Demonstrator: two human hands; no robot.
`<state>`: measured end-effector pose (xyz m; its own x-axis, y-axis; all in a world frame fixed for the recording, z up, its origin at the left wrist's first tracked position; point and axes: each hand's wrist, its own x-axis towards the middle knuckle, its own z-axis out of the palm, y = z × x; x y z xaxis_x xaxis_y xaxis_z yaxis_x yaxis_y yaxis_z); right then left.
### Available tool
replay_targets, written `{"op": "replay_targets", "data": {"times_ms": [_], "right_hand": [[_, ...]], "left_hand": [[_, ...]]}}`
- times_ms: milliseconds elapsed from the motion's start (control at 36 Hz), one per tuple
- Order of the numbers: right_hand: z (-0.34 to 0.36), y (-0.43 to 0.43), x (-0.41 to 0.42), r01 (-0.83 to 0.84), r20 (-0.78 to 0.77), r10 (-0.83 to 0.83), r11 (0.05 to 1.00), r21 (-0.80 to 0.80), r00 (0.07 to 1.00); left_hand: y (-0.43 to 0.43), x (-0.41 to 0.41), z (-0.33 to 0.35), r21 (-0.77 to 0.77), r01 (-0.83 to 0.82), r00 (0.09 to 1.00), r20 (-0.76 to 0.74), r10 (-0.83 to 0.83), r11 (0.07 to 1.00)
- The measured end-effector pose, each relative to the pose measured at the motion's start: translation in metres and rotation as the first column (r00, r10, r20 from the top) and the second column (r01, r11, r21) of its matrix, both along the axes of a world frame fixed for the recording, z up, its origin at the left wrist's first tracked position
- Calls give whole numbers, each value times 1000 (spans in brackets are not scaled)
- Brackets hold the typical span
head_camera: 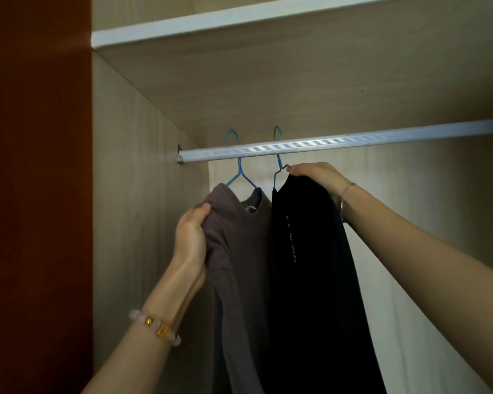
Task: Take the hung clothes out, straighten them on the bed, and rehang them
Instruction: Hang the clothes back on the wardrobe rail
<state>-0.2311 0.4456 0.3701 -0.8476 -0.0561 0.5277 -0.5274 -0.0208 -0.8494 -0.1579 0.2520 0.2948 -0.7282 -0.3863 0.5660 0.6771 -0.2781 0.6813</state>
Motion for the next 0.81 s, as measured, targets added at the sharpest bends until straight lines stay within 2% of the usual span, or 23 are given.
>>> {"op": "replay_targets", "data": {"times_ms": [194,417,528,639,722,806], "right_hand": [[-32,-10,2,-5,-12,5,1000,5,1000],[-40,-6,6,-60,-37,60,998,-18,998],[-58,7,9,-96,-10,96,995,31,995],[-88,20,29,-87,-39,92,989,118,995],[-133,26,40,34,-88,-16,978,204,996],[-205,31,41,68,-24,-65,975,212,998]], "left_hand": [[-4,-1,-23,-21,-39,998,49,40,999],[-3,0,-34,-275,-192,978,24,206,942],[2,4,-56,-339,-219,970,23,241,915],[8,5,-96,-384,-195,975,20,219,902],[9,6,-144,-448,-203,969,37,245,871],[11,11,-211,-474,-140,942,205,264,869]]}}
